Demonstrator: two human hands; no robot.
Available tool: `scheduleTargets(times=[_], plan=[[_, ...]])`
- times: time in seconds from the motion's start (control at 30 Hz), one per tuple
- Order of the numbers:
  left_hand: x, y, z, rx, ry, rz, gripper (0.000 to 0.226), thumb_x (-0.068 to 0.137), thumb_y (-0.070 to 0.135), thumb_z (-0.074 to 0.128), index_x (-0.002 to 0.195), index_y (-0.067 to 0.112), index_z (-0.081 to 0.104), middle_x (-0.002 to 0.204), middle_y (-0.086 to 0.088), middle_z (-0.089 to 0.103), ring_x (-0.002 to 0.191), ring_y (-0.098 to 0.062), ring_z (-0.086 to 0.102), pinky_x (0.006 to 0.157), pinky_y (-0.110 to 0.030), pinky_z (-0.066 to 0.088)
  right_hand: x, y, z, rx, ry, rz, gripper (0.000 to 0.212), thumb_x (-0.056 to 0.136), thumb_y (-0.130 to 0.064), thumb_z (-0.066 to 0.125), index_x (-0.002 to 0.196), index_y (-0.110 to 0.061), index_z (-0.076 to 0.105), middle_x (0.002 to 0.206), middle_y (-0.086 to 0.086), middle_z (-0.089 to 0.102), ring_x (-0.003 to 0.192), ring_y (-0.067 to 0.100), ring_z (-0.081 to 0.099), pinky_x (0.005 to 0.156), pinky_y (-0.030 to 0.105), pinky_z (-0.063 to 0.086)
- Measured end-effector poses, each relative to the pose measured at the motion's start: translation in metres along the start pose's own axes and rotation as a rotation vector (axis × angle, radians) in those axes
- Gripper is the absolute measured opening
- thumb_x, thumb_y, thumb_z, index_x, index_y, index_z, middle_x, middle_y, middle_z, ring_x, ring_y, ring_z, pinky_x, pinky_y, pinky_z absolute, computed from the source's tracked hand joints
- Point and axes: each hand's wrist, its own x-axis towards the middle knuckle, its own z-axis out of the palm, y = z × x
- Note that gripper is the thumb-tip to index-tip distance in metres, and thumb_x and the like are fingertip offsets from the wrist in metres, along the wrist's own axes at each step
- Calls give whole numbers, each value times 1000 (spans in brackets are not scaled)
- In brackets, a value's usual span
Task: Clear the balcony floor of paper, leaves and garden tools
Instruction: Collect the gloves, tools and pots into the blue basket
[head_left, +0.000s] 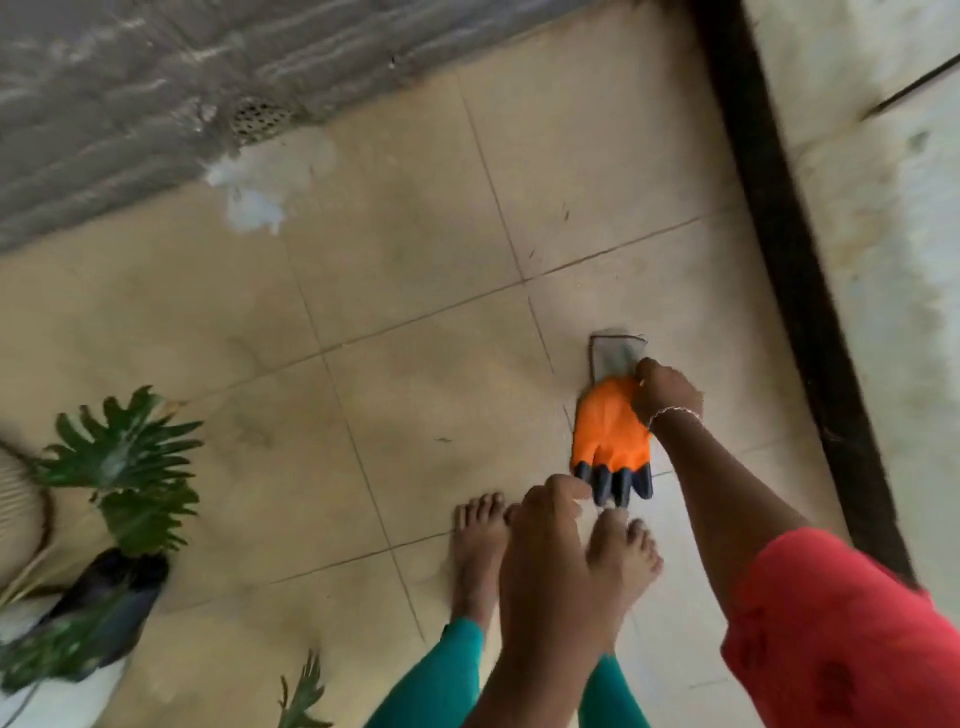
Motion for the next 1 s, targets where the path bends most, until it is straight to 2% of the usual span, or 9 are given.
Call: scheduleTargets(times=[0.1, 0.23, 0.4, 0.47, 0.6, 0.7, 0.8, 0.9, 1.0], plan=[[-1, -18, 3, 258, 76, 83, 45, 80, 50, 36, 105, 21, 59, 97, -2, 62, 88, -21, 60, 77, -36, 52, -45, 8, -12, 171, 20, -28, 25, 85, -10, 50, 109, -9, 57, 114, 20, 57, 105, 36, 56, 78, 35, 42], [-27, -30, -1, 372, 53, 149, 38, 82, 29, 63, 116, 12, 59, 107, -11, 63, 97, -29, 59, 82, -41, 53, -136, 29, -34, 349, 88, -12, 15, 82, -24, 64, 86, -13, 55, 94, 13, 64, 80, 28, 60, 61, 28, 37], [-102, -5, -17, 336, -43, 289, 49, 83, 27, 61, 129, 14, 49, 127, -13, 55, 122, -34, 48, 101, -53, 40, -278, 62, -74, 538, 186, 46, 20, 87, -8, 54, 107, -10, 57, 103, 11, 67, 96, 31, 61, 73, 34, 41], [-138, 18, -19, 251, -56, 316, 56, 77, 38, 56, 126, 10, 51, 121, -13, 58, 117, -29, 51, 103, -48, 40, -334, 77, -91, 622, 222, 75, 25, 89, -4, 50, 112, -10, 56, 99, 5, 66, 91, 24, 60, 70, 30, 38], [-208, 84, -25, 216, -157, 526, 71, 69, 34, 72, 126, -1, 51, 121, -18, 57, 107, -7, 31, 98, 7, 3, -432, 112, -95, 814, 267, 91, 27, 87, -3, 48, 111, -12, 57, 94, 3, 68, 83, 19, 61, 68, 28, 41], [-254, 101, -5, 409, -296, 593, 94, 34, 30, 94, 118, 7, 60, 112, -10, 65, 102, -7, 35, 97, -3, 20, -490, 138, -81, 964, 302, 111, 32, 81, -15, 46, 109, -23, 57, 92, -14, 66, 82, 2, 60, 65, 10, 41], [-296, 86, 39, 377, -443, 545, 61, 48, 32, 82, 99, 42, 49, 101, 2, 67, 94, -15, 60, 75, -16, 45, -537, 175, -56, 1089, 359, 170, 32, 82, -16, 45, 111, -29, 52, 99, -15, 62, 89, -1, 58, 66, 2, 37], [-349, 69, 99, 348, -468, 498, 22, 71, 23, 71, 76, 30, 52, 77, 7, 62, 73, -18, 59, 62, -28, 40, -580, 223, -19, 1127, 428, 229, 26, 81, -21, 39, 98, -38, 48, 99, -9, 63, 93, 14, 59, 65, 10, 35], [-414, 55, 156, 371, -466, 534, 13, 81, 23, 66, 86, 12, 63, 84, -12, 68, 82, -33, 62, 63, -34, 38, -626, 280, 22, 1129, 472, 312, 15, 77, -22, 34, 82, -35, 40, 95, 5, 62, 91, 26, 57, 69, 30, 37]])
